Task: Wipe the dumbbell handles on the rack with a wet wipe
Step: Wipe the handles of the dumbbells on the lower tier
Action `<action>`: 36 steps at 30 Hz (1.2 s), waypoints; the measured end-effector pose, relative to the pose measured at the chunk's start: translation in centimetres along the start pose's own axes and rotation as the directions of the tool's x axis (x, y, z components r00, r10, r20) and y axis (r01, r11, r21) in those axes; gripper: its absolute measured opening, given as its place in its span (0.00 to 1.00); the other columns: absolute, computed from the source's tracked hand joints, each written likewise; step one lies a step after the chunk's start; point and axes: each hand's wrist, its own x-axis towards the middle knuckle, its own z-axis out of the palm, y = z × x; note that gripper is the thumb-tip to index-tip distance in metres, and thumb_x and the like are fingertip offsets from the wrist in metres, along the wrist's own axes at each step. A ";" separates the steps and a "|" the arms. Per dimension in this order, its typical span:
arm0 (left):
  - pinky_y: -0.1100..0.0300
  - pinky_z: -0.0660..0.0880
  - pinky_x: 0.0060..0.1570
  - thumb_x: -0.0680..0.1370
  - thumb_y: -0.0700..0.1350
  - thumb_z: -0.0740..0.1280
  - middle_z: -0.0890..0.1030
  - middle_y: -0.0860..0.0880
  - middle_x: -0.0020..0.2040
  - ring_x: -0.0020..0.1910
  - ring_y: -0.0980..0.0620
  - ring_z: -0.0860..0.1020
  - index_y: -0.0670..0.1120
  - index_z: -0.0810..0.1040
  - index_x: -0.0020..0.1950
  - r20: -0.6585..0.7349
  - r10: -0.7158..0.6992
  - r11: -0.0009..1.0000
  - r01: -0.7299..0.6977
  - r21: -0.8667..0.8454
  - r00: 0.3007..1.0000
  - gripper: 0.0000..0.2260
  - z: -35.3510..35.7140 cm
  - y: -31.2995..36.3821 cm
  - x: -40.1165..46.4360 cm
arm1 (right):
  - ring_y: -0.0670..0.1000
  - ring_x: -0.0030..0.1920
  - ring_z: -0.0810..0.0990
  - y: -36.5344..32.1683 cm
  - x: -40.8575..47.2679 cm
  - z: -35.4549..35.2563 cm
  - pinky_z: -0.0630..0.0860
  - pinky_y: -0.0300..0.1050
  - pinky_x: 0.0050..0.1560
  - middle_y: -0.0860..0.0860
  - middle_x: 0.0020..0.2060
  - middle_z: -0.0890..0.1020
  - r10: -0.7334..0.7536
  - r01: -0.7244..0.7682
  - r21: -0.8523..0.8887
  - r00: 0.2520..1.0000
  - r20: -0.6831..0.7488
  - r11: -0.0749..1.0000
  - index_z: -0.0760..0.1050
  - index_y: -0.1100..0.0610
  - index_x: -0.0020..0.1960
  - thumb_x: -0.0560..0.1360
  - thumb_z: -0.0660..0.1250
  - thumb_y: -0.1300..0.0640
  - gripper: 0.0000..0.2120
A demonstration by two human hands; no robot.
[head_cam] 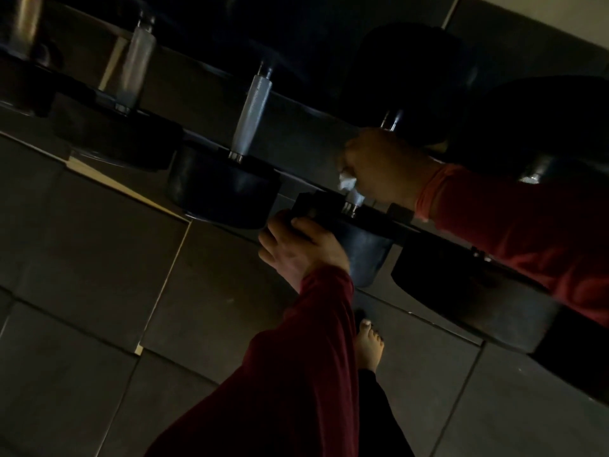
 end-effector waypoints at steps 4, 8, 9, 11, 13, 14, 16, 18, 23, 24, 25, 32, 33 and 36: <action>0.54 0.62 0.55 0.74 0.48 0.56 0.78 0.38 0.55 0.52 0.39 0.72 0.41 0.79 0.56 0.003 0.008 1.000 -0.008 0.015 1.000 0.19 0.0 0.0 0.0 | 0.56 0.54 0.80 -0.6 -2.2 0.9 0.75 0.50 0.57 0.54 0.50 0.84 0.039 -0.030 0.357 0.999 -0.018 0.934 0.83 0.55 0.52 0.70 0.68 0.64 0.12; 0.54 0.61 0.55 0.74 0.48 0.56 0.78 0.37 0.54 0.52 0.39 0.72 0.40 0.80 0.55 -0.022 0.006 1.000 -0.006 0.009 1.000 0.18 -0.1 0.2 -0.1 | 0.49 0.48 0.82 -0.3 -5.8 2.2 0.76 0.40 0.51 0.50 0.45 0.85 0.365 -0.207 0.701 0.927 -0.082 0.682 0.84 0.54 0.50 0.77 0.67 0.61 0.08; 0.54 0.61 0.54 0.74 0.47 0.56 0.78 0.37 0.54 0.52 0.39 0.73 0.40 0.80 0.55 -0.031 0.011 1.000 -0.010 0.008 0.999 0.19 -0.2 0.3 -0.2 | 0.46 0.46 0.82 0.1 -6.7 2.4 0.76 0.34 0.48 0.48 0.43 0.84 0.454 -0.248 0.789 0.890 -0.043 0.561 0.83 0.54 0.50 0.77 0.67 0.60 0.07; 0.55 0.60 0.55 0.74 0.48 0.56 0.78 0.37 0.54 0.53 0.39 0.72 0.40 0.80 0.56 -0.043 0.017 1.000 -0.017 -0.003 0.999 0.19 -0.4 0.5 -0.4 | 0.45 0.44 0.82 1.0 -8.5 3.0 0.77 0.33 0.44 0.46 0.42 0.83 0.539 -0.310 0.906 0.835 0.114 0.289 0.82 0.53 0.49 0.78 0.68 0.60 0.05; 0.55 0.61 0.55 0.75 0.48 0.56 0.77 0.37 0.56 0.54 0.40 0.72 0.40 0.79 0.57 -0.050 0.009 0.999 -0.011 -0.033 0.999 0.19 -0.7 0.8 -0.6 | 0.49 0.45 0.82 1.7 -10.2 3.0 0.82 0.44 0.43 0.49 0.43 0.83 0.526 -0.318 0.948 0.811 0.255 0.031 0.80 0.50 0.47 0.78 0.69 0.60 0.06; 0.57 0.60 0.54 0.76 0.48 0.56 0.77 0.38 0.57 0.55 0.40 0.72 0.40 0.79 0.58 -0.053 -0.003 0.999 0.000 -0.055 0.999 0.19 -0.8 0.8 -0.6 | 0.48 0.44 0.82 2.0 -11.1 2.8 0.82 0.44 0.41 0.50 0.43 0.83 0.522 -0.314 0.948 0.803 0.288 -0.039 0.80 0.50 0.46 0.78 0.68 0.61 0.07; 0.62 0.58 0.49 0.76 0.49 0.56 0.76 0.41 0.60 0.57 0.41 0.71 0.42 0.78 0.61 -0.043 -0.006 0.995 0.002 -0.101 0.999 0.20 -0.8 0.6 -0.8 | 0.44 0.39 0.82 2.8 -12.6 2.6 0.81 0.36 0.35 0.51 0.44 0.83 0.510 -0.319 0.942 0.796 0.326 -0.104 0.81 0.54 0.48 0.78 0.66 0.65 0.08; 0.65 0.53 0.45 0.74 0.50 0.56 0.76 0.42 0.62 0.58 0.41 0.70 0.44 0.78 0.62 -0.051 0.060 0.993 -0.065 -0.100 0.997 0.21 -1.1 0.4 -1.8 | 0.40 0.35 0.83 3.6 -14.2 2.1 0.79 0.32 0.34 0.51 0.45 0.84 0.473 -0.351 0.922 0.792 0.387 -0.167 0.81 0.58 0.51 0.78 0.64 0.70 0.11; 0.67 0.52 0.51 0.72 0.48 0.62 0.73 0.43 0.60 0.57 0.48 0.67 0.44 0.76 0.61 -0.083 0.131 0.989 -0.136 -0.060 0.988 0.19 -1.6 1.6 -9.2 | 0.53 0.56 0.83 6.3 -18.0 2.0 0.78 0.48 0.61 0.57 0.55 0.84 0.285 -0.369 0.927 0.883 0.372 -0.068 0.82 0.54 0.53 0.73 0.68 0.70 0.15; 0.71 0.51 0.55 0.72 0.47 0.62 0.74 0.45 0.59 0.56 0.51 0.66 0.45 0.76 0.59 -0.070 0.163 0.983 -0.168 -0.071 0.984 0.17 -1.5 2.1 -11.2 | 0.51 0.57 0.83 6.8 -18.6 2.2 0.78 0.47 0.62 0.55 0.55 0.85 0.264 -0.348 0.937 0.906 0.331 0.020 0.82 0.53 0.54 0.73 0.71 0.69 0.15; 0.76 0.50 0.57 0.71 0.46 0.63 0.75 0.47 0.58 0.55 0.54 0.66 0.46 0.77 0.58 -0.051 0.206 0.974 -0.210 -0.090 0.977 0.16 -1.0 2.4 -13.0 | 0.47 0.55 0.84 7.3 -19.2 2.6 0.78 0.44 0.61 0.52 0.53 0.85 0.254 -0.310 0.942 0.928 0.272 0.126 0.82 0.52 0.54 0.73 0.72 0.67 0.13; 0.61 0.59 0.49 0.74 0.49 0.63 0.77 0.48 0.54 0.52 0.48 0.72 0.48 0.79 0.55 0.009 0.061 0.994 -0.059 -0.091 0.998 0.12 3.3 4.5 -19.5 | 0.50 0.45 0.82 8.7 -20.3 7.0 0.73 0.38 0.46 0.45 0.42 0.84 -0.002 0.032 0.401 0.997 -0.075 0.915 0.86 0.47 0.44 0.68 0.74 0.58 0.08; 0.61 0.59 0.49 0.75 0.48 0.63 0.77 0.48 0.54 0.51 0.48 0.72 0.49 0.78 0.54 -0.018 0.054 0.997 -0.055 -0.053 0.998 0.11 3.6 4.5 -19.5 | 0.52 0.46 0.81 8.7 -20.2 7.2 0.75 0.41 0.46 0.46 0.42 0.84 -0.066 0.091 0.293 0.993 -0.094 0.952 0.85 0.49 0.44 0.68 0.73 0.59 0.07; 0.60 0.60 0.49 0.77 0.46 0.64 0.76 0.49 0.53 0.51 0.48 0.71 0.48 0.77 0.53 -0.044 0.039 0.999 -0.038 0.017 0.998 0.07 3.8 4.3 -19.4 | 0.57 0.47 0.81 7.6 -19.5 6.4 0.77 0.47 0.46 0.53 0.46 0.83 -0.004 0.018 0.218 0.998 -0.066 0.976 0.82 0.54 0.47 0.74 0.67 0.58 0.06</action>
